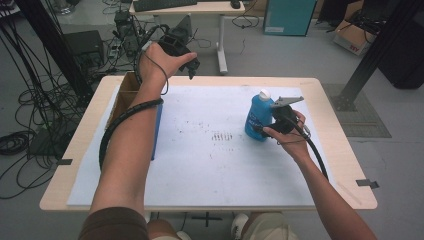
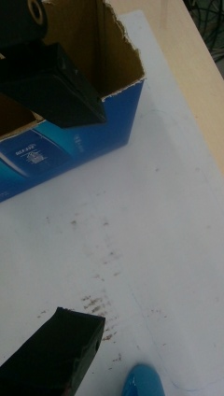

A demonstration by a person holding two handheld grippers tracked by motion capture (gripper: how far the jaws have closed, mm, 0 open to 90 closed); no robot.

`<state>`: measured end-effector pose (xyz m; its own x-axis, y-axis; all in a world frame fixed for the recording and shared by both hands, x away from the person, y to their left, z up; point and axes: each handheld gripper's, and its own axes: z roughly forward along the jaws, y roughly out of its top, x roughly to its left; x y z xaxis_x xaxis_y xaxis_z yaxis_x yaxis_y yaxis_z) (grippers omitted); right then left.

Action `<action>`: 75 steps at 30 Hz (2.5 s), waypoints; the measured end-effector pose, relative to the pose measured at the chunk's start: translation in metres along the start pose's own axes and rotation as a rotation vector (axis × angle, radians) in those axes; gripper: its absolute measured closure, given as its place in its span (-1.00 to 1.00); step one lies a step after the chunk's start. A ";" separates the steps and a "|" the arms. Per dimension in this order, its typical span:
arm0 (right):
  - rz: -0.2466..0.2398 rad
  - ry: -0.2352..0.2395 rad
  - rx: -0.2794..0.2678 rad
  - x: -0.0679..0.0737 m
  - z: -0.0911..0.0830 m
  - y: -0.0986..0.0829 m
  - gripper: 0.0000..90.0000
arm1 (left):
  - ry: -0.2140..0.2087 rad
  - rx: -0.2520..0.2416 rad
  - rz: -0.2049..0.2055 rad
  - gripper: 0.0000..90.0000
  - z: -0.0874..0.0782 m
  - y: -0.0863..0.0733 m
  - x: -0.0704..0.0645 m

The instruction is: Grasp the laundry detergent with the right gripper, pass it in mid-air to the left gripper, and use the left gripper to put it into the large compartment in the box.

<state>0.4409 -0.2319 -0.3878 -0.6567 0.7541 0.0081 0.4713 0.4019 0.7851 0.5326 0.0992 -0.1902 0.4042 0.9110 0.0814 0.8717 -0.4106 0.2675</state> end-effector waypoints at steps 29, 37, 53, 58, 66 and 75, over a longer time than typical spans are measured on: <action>-0.003 -0.018 -0.016 0.001 0.001 0.000 -0.96 | -0.003 -0.001 0.000 -0.89 0.001 -0.001 0.001; 0.000 -0.020 -0.022 0.001 0.002 -0.001 -0.96 | -0.003 0.001 -0.002 -0.89 0.001 0.000 0.001; -0.003 -0.024 -0.029 0.001 0.002 -0.001 -0.96 | -0.003 0.002 -0.002 -0.88 0.001 -0.001 0.002; -0.004 -0.024 -0.034 0.001 0.003 -0.001 -0.96 | -0.002 0.002 -0.003 -0.89 0.000 -0.001 0.002; -0.004 -0.025 -0.039 0.001 0.004 -0.001 -0.96 | 0.001 -0.004 -0.007 -0.88 0.000 -0.002 0.002; 0.001 -0.033 -0.045 0.000 0.004 -0.001 -0.96 | 0.000 -0.004 -0.005 -0.89 0.000 -0.002 0.002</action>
<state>0.4427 -0.2303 -0.3913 -0.6358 0.7718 -0.0108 0.4445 0.3776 0.8123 0.5317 0.1019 -0.1903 0.3996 0.9132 0.0802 0.8727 -0.4057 0.2716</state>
